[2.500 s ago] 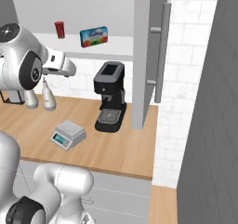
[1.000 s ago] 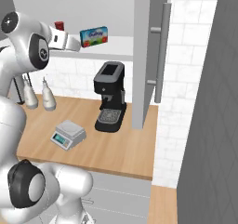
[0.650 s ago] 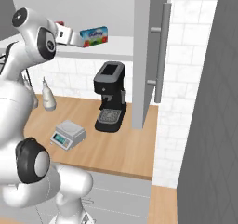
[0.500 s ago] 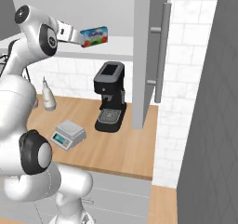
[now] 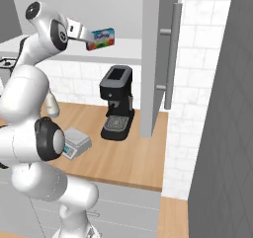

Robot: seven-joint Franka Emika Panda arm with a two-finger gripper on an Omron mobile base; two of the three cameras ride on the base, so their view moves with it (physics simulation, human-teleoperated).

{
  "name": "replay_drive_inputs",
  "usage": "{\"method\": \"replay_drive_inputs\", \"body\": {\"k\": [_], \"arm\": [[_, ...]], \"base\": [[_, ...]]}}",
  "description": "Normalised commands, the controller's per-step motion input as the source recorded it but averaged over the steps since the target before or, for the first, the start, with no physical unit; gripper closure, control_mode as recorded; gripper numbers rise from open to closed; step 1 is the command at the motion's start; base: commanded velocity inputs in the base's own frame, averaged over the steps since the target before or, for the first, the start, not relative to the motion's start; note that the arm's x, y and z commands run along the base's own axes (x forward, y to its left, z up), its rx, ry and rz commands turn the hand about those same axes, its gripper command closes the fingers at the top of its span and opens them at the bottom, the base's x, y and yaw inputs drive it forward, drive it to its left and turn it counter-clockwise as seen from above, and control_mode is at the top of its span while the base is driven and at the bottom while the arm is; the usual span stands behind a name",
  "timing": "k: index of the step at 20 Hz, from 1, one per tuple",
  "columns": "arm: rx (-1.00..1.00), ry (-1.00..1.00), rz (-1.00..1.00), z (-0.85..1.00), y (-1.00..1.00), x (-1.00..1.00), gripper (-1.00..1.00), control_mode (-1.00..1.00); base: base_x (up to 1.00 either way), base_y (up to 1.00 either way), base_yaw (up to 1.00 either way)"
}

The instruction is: Pick the boxed food and place it on the digital scale for weighing, and close the cabinet.

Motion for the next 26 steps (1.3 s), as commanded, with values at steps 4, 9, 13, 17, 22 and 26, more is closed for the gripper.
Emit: {"method": "replay_drive_inputs", "body": {"k": [4, 9, 13, 17, 22, 26], "arm": [[0.00, 0.00, -0.02, -0.01, 0.00, 0.53, -1.00, -1.00], [0.00, 0.00, -0.04, -0.01, 0.00, 0.49, -1.00, -1.00], [0.00, 0.00, -0.03, 0.00, 0.00, 0.42, -1.00, -1.00], [0.00, 0.00, 0.00, 0.00, 0.00, 0.33, -1.00, -1.00], [0.00, 0.02, 0.00, -0.09, -0.02, 0.18, 1.00, -1.00], [0.00, 0.00, 0.00, -0.20, -0.17, 0.01, 1.00, -1.00]], "base": [[0.00, 0.00, 0.00], [0.00, 0.00, 0.00], [0.00, 0.00, 0.00], [0.00, 0.00, 0.00], [0.00, 0.00, 0.00], [0.00, 0.00, 0.00]]}}
